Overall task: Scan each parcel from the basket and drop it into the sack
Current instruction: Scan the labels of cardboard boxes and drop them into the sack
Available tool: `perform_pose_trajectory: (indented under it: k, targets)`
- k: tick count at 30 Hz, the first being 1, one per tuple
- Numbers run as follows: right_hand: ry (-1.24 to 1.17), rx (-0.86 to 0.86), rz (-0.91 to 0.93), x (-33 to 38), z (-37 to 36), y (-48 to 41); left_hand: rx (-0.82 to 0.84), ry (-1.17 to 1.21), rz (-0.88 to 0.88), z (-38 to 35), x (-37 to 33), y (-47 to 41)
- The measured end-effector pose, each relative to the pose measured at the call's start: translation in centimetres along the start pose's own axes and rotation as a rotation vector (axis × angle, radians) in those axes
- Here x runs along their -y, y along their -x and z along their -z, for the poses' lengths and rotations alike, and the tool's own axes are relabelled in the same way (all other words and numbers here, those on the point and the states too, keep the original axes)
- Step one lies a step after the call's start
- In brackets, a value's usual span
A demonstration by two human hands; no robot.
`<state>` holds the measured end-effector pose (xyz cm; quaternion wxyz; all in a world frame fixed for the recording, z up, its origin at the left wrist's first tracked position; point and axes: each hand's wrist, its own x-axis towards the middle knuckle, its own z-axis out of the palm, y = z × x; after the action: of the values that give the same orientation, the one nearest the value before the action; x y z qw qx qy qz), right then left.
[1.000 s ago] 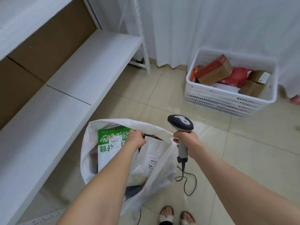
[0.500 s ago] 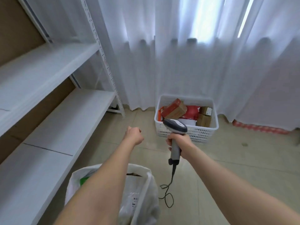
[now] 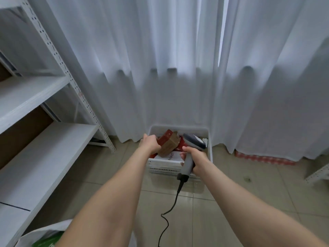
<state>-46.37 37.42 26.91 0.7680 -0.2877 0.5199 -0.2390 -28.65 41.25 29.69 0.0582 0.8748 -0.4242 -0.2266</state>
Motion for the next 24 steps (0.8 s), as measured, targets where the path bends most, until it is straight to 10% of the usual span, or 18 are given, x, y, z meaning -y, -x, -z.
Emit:
perform_pose_trajectory:
  k: [24]
  targets:
    - [-0.016,-0.114,-0.261,13.9,1.6,-37.8,0.268,-0.028,0.161,-9.5,-8.6,-37.2]
